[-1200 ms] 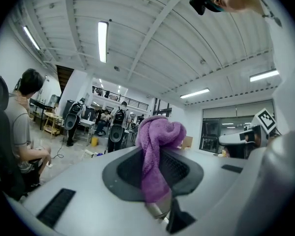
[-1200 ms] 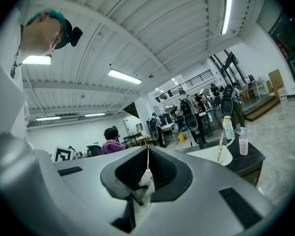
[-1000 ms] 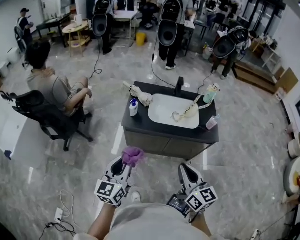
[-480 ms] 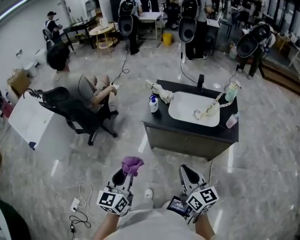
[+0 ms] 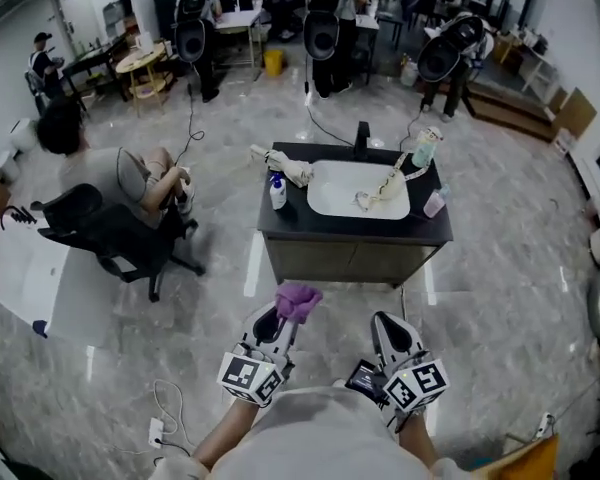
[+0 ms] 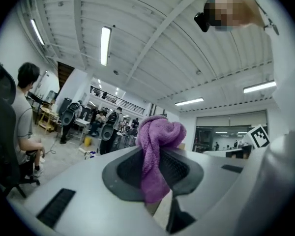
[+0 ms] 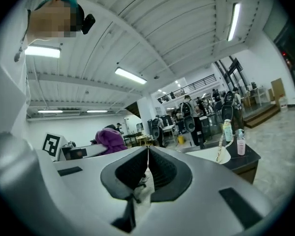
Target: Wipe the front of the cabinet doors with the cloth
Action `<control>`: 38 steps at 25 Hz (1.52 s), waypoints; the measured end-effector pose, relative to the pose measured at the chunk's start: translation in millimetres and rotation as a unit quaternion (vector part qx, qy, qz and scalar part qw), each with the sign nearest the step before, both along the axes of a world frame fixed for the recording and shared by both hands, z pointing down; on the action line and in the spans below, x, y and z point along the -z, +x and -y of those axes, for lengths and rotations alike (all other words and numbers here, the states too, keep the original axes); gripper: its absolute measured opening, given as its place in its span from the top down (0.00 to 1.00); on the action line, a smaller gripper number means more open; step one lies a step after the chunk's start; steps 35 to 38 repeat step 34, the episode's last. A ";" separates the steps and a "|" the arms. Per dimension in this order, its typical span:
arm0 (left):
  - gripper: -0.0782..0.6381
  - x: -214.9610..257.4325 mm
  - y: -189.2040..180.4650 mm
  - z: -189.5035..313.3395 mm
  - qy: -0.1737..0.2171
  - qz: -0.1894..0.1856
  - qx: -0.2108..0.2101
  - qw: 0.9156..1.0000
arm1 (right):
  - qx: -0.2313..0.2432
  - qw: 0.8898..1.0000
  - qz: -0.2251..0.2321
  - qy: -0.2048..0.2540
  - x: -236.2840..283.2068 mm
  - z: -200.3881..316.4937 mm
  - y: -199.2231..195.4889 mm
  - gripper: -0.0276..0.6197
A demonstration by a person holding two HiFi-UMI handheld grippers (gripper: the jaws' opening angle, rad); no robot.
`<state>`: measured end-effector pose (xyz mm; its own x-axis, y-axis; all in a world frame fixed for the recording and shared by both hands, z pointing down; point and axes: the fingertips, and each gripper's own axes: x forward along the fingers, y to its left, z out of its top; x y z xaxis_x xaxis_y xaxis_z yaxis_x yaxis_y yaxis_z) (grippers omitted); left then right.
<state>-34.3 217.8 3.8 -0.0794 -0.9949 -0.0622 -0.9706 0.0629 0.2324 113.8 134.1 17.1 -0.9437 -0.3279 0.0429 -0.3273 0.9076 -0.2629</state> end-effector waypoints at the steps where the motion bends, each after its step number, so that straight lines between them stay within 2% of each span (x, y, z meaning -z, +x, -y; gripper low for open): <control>1: 0.78 -1.1 -8.1 -5.1 0.000 0.001 -0.014 1.000 | -0.016 1.000 0.002 0.001 1.3 -6.9 -6.9 0.91; 3: 0.78 -1.7 -32.8 -22.7 -0.005 0.008 -0.031 0.999 | -0.043 0.999 0.007 -0.002 3.2 -24.8 -26.4 0.91; 5: 0.78 -1.5 -63.5 -47.5 -0.007 0.006 -0.030 1.000 | -0.058 0.998 0.006 -0.009 2.2 -45.0 -48.9 0.91; 8: 0.78 -6.6 -108.0 -87.1 -0.012 -0.002 -0.015 1.000 | -0.063 0.998 -0.006 -0.009 1.8 -73.4 -81.7 0.91; 11: 0.78 -23.4 -146.4 -117.2 -0.033 -0.005 0.000 0.999 | -0.061 0.998 -0.016 0.005 6.2 -99.7 -108.1 0.91; 15: 0.78 -36.9 -172.0 -143.6 -0.047 -0.014 -0.004 0.999 | -0.063 0.997 -0.051 0.020 11.6 -136.2 -118.5 0.91; 19: 0.78 -46.4 -168.5 -145.3 -0.046 -0.026 -0.019 0.998 | -0.084 0.994 -0.069 -0.006 -1.3 -150.0 -100.7 0.91; 23: 0.78 -58.2 -148.4 -143.2 -0.055 -0.055 -0.029 0.997 | -0.099 0.991 -0.077 -0.042 -19.3 -152.4 -80.4 0.91; 26: 0.78 -66.0 -134.3 -153.8 -0.068 -0.070 -0.031 0.995 | -0.096 0.991 -0.081 -0.052 -29.0 -157.8 -72.5 0.91; 29: 0.78 -66.4 -121.1 -157.7 -0.066 -0.064 -0.030 0.995 | -0.084 0.992 -0.077 -0.048 -30.0 -155.8 -62.3 0.91; 34: 0.78 -46.3 -83.0 -156.0 -0.038 -0.040 -0.046 0.997 | -0.080 0.994 -0.063 -0.038 -24.7 -147.0 -21.7 0.91; 38: 0.78 -46.3 -83.0 -156.0 -0.038 -0.040 -0.046 0.997 | -0.080 0.994 -0.063 -0.038 -24.7 -147.0 -21.7 0.91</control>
